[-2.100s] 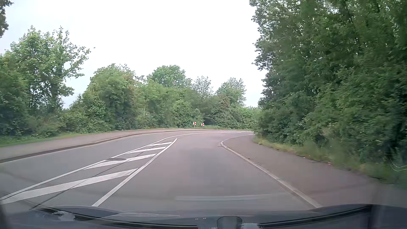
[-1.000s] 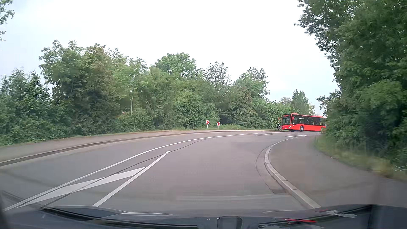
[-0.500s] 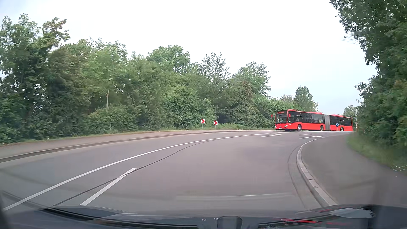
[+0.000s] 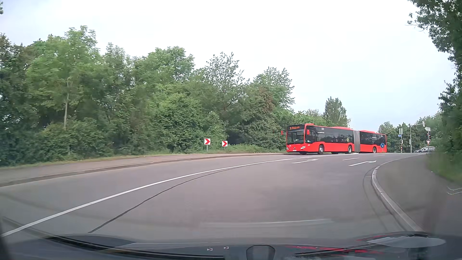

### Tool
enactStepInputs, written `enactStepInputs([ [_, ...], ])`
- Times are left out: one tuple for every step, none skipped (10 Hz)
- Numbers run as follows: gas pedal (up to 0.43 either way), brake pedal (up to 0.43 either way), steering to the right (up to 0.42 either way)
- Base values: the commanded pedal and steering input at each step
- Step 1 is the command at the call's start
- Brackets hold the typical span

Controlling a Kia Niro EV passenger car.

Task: Follow the waypoints while adhering to traffic rules and regulations

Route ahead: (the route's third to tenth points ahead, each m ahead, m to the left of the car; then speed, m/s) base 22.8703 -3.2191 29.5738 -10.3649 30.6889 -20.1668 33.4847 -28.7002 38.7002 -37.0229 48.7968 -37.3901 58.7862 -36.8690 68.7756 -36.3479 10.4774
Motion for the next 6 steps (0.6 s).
enactStepInputs([
  [0.0, 0.0, 0.078],
  [0.0, 0.0, 0.081],
  [0.0, 0.0, 0.086],
  [0.0, 0.0, 0.092],
  [0.0, 0.0, 0.1],
  [0.0, 0.0, 0.107],
])
